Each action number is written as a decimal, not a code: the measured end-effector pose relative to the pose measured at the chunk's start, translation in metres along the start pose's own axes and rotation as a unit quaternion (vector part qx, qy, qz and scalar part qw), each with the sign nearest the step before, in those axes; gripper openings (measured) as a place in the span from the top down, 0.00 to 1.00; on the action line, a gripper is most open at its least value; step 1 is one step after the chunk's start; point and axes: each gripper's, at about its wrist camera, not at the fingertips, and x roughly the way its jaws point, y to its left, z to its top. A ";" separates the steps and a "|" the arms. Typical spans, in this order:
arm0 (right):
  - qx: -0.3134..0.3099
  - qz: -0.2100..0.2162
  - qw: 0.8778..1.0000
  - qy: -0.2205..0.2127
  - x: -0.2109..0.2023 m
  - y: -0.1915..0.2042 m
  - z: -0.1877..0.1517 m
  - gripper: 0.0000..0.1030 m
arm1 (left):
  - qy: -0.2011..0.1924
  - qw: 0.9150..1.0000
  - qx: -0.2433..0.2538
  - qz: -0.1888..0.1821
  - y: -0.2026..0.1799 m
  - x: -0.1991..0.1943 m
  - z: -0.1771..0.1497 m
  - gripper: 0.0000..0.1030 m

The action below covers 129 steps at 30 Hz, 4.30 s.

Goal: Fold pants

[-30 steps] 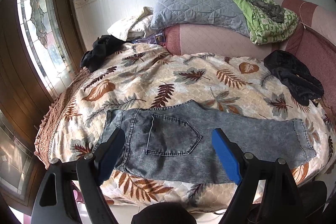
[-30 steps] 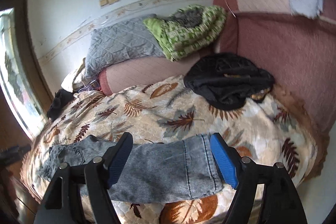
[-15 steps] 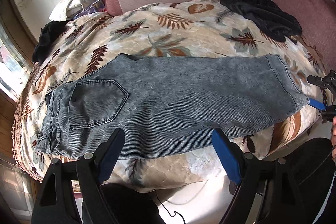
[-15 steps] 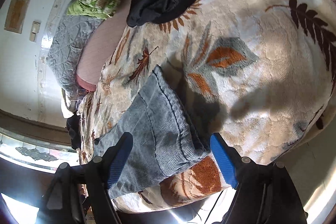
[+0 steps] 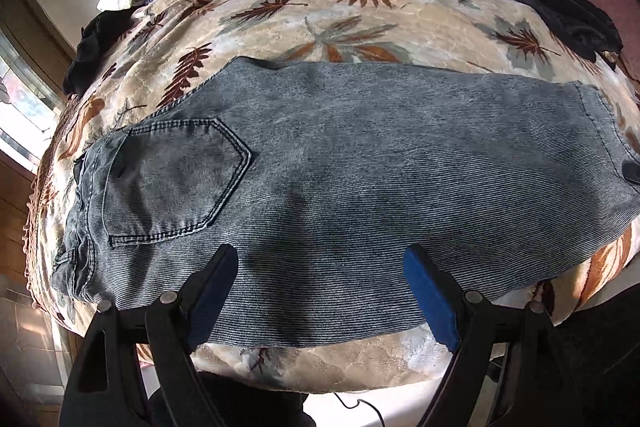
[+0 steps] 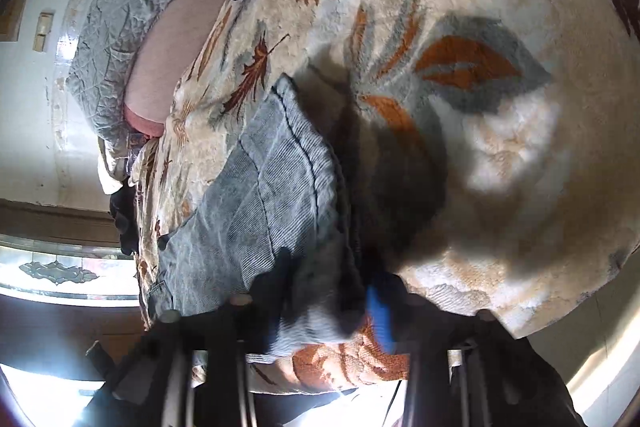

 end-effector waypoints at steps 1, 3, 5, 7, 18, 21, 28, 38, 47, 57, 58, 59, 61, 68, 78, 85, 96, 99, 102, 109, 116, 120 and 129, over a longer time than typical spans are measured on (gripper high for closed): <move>-0.002 0.005 1.000 -0.002 -0.001 0.002 -0.001 0.75 | 0.005 1.000 -0.004 -0.005 0.002 0.003 -0.001 0.18; -0.023 0.001 0.999 -0.024 -0.007 0.013 -0.005 0.75 | 0.006 1.000 -0.009 -0.007 0.007 0.003 -0.003 0.18; -0.044 -0.004 0.998 -0.042 -0.014 0.030 -0.009 0.75 | 0.000 1.000 -0.018 -0.010 0.014 -0.002 -0.003 0.18; -0.076 -0.008 0.996 -0.054 -0.020 0.056 -0.013 0.75 | -0.009 0.999 -0.032 -0.016 0.025 -0.010 -0.001 0.18; -0.240 0.017 0.971 0.008 0.043 0.216 -0.071 0.75 | -0.066 0.990 -0.124 -0.019 0.103 -0.055 -0.004 0.18; -0.263 0.016 0.963 0.048 0.081 0.242 -0.095 0.75 | -0.072 0.986 -0.146 -0.019 0.126 -0.060 -0.012 0.17; -0.249 0.076 0.954 0.152 0.148 0.256 -0.134 0.48 | -0.070 0.981 -0.181 -0.007 0.160 -0.061 -0.031 0.17; -0.241 0.069 0.968 0.023 0.095 0.218 -0.084 0.55 | -0.075 0.986 -0.147 -0.020 0.126 -0.053 -0.018 0.18; -0.230 0.010 0.973 -0.006 0.130 0.194 -0.032 0.60 | -0.052 0.996 -0.066 0.014 0.058 -0.015 0.008 0.17; -0.250 0.028 0.968 -0.012 0.127 0.187 -0.034 0.59 | -0.005 0.998 -0.064 0.023 0.063 0.006 0.002 0.17; -0.254 0.038 0.966 -0.018 0.120 0.187 -0.037 0.59 | -0.011 0.997 -0.069 0.028 0.067 0.000 0.001 0.17; -0.261 0.041 0.964 -0.028 0.113 0.189 -0.041 0.59 | -0.017 0.996 -0.078 0.026 0.074 -0.007 -0.001 0.17; -0.279 0.047 0.958 -0.045 0.099 0.192 -0.049 0.59 | -0.031 0.994 -0.103 0.019 0.091 -0.021 -0.005 0.17; -0.317 0.071 0.943 -0.069 0.062 0.188 -0.085 0.59 | -0.069 0.975 -0.206 0.043 0.176 -0.062 -0.032 0.17; -0.315 0.086 0.942 -0.072 0.046 0.173 -0.093 0.58 | -0.035 0.921 -0.381 0.074 0.311 -0.057 -0.121 0.17; -0.305 0.092 0.945 -0.075 0.050 0.174 -0.092 0.46 | -0.009 0.891 -0.453 0.031 0.335 -0.036 -0.138 0.17; -0.335 0.072 0.936 -0.076 0.055 0.179 -0.099 0.46 | 0.007 0.878 -0.475 -0.060 0.336 0.014 -0.107 0.17; -0.335 0.069 0.937 -0.074 0.058 0.181 -0.099 0.46 | 0.015 0.869 -0.487 -0.088 0.336 0.026 -0.105 0.17; -0.340 0.066 0.936 -0.070 0.063 0.184 -0.100 0.46 | 0.011 0.860 -0.497 -0.116 0.334 0.032 -0.103 0.17; -0.376 0.048 0.923 -0.065 0.075 0.195 -0.110 0.46 | -0.010 0.863 -0.482 -0.148 0.324 0.032 -0.093 0.18; -0.400 0.041 0.914 -0.060 0.083 0.201 -0.119 0.46 | -0.012 0.857 -0.494 -0.142 0.326 0.049 -0.087 0.36; -0.405 0.038 0.912 -0.054 0.088 0.204 -0.121 0.46 | -0.018 0.861 -0.489 -0.141 0.325 0.051 -0.079 0.39; -0.424 0.046 0.904 -0.038 0.114 0.228 -0.131 0.46 | -0.032 0.849 -0.513 -0.121 0.326 0.053 -0.082 0.45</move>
